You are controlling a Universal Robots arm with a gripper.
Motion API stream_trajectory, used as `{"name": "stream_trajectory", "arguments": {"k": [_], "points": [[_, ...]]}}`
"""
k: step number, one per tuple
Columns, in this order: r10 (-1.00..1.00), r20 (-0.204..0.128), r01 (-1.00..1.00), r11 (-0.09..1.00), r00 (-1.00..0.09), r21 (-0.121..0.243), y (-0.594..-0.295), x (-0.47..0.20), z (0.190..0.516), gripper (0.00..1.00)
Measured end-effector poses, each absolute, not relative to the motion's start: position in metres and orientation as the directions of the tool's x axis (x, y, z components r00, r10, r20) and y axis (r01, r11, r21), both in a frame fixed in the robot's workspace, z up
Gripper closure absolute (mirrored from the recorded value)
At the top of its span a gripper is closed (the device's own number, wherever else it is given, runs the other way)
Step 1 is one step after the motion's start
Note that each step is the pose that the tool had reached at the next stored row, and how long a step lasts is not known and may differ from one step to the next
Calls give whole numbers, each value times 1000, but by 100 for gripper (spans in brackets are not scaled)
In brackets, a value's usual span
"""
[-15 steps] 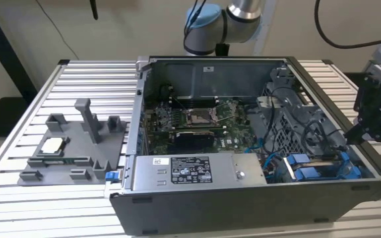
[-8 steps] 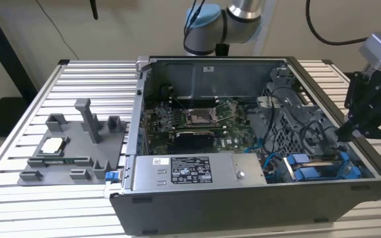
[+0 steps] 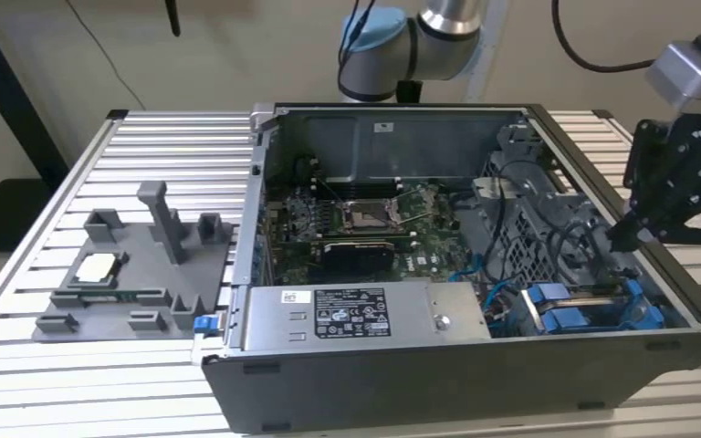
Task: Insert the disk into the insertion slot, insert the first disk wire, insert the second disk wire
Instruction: 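Insert the second disk wire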
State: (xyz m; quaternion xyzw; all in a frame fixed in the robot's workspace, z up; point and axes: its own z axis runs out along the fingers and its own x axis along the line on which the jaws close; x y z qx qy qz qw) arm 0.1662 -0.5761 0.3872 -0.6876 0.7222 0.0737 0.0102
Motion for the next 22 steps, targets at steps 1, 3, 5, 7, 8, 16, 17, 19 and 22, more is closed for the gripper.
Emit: {"name": "stream_trajectory", "arguments": {"k": [1,3,5,7,8,16,17,19,22], "points": [[-992,-116,-995,44,-54,92,-576,165,388,84],[-992,-116,-995,45,-55,92,-575,161,389,84],[-992,-116,-995,45,-56,92,-574,158,390,84],[-992,-116,-995,46,-56,93,-573,154,391,84],[-992,-116,-995,46,-56,93,-572,152,391,84],[-992,-116,-995,46,-57,93,-571,140,384,84],[-992,-116,-995,46,-57,93,-571,139,383,84],[-992,-116,-995,46,-56,93,-572,139,379,84],[-992,-116,-995,46,-57,93,-576,138,374,84]]}}
